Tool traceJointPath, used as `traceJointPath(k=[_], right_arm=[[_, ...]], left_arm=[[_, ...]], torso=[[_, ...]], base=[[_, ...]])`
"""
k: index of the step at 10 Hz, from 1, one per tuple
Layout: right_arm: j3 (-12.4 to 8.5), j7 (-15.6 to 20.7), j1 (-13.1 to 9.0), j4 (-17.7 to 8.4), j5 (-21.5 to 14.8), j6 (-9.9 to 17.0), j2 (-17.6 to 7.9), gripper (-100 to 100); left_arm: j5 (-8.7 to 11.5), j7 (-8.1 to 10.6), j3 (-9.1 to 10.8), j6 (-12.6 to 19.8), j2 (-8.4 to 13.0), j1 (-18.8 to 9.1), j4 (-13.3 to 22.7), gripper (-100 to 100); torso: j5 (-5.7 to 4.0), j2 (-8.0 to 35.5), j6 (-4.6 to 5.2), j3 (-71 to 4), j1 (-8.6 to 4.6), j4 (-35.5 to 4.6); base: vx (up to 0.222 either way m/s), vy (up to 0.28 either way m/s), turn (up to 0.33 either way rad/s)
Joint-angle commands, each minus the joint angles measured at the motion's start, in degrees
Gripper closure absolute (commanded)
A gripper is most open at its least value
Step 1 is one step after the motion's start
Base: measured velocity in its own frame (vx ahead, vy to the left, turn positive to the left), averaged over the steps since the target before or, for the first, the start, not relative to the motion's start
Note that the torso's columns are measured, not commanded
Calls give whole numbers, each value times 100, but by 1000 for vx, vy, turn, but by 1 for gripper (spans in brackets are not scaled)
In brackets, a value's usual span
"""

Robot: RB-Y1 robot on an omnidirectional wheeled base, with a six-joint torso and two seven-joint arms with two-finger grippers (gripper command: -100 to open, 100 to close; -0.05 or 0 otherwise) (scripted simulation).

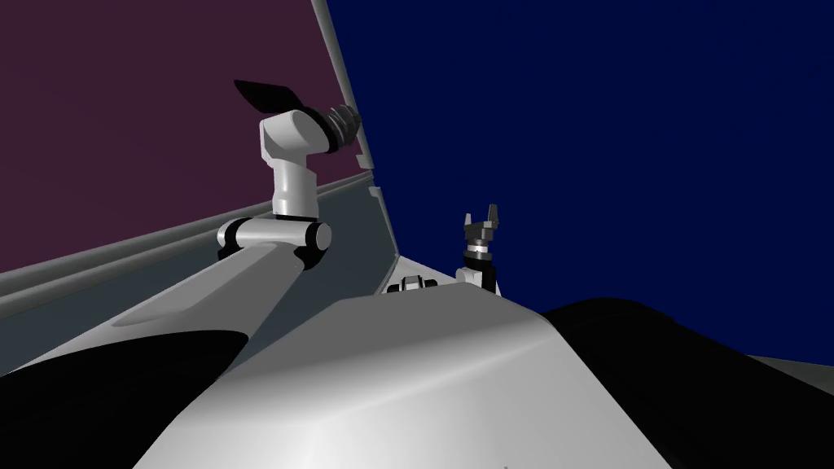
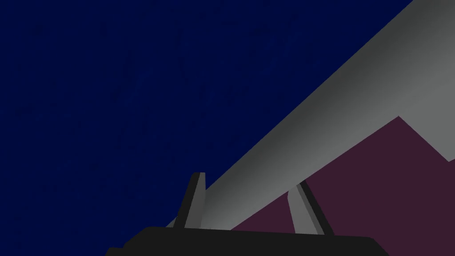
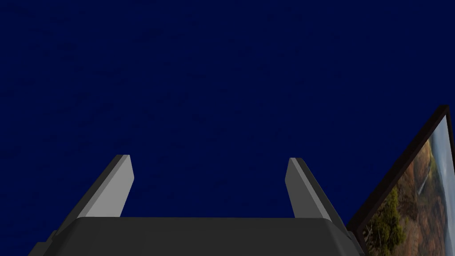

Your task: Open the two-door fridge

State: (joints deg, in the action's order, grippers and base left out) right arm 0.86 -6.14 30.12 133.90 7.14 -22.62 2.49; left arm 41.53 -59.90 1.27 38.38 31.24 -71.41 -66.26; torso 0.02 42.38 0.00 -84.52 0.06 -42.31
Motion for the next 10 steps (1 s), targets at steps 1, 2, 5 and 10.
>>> traceJointPath(k=[1,2,5,10], right_arm=[[0,0,-2,-1,0,0,0,0],[1,0,-3,-1,0,1,0,0],[2,0,-5,-1,0,1,1,0],[0,0,-1,0,0,0,0,0]], left_arm=[[169,-32,-70,76,-147,-34,-144,100],[254,-47,-104,113,-221,-51,-216,100],[592,-110,-243,264,-516,-118,-503,100],[1047,-287,-257,503,-590,33,-835,100]], torso=[[5,26,22,15,-5,6],[7,30,6,22,-10,5],[11,28,-10,24,-3,2],[9,-15,-16,-4,14,-16]], base=[[-194,8,-102],[-269,1,-82],[-294,-59,-112],[-202,-20,-96]])
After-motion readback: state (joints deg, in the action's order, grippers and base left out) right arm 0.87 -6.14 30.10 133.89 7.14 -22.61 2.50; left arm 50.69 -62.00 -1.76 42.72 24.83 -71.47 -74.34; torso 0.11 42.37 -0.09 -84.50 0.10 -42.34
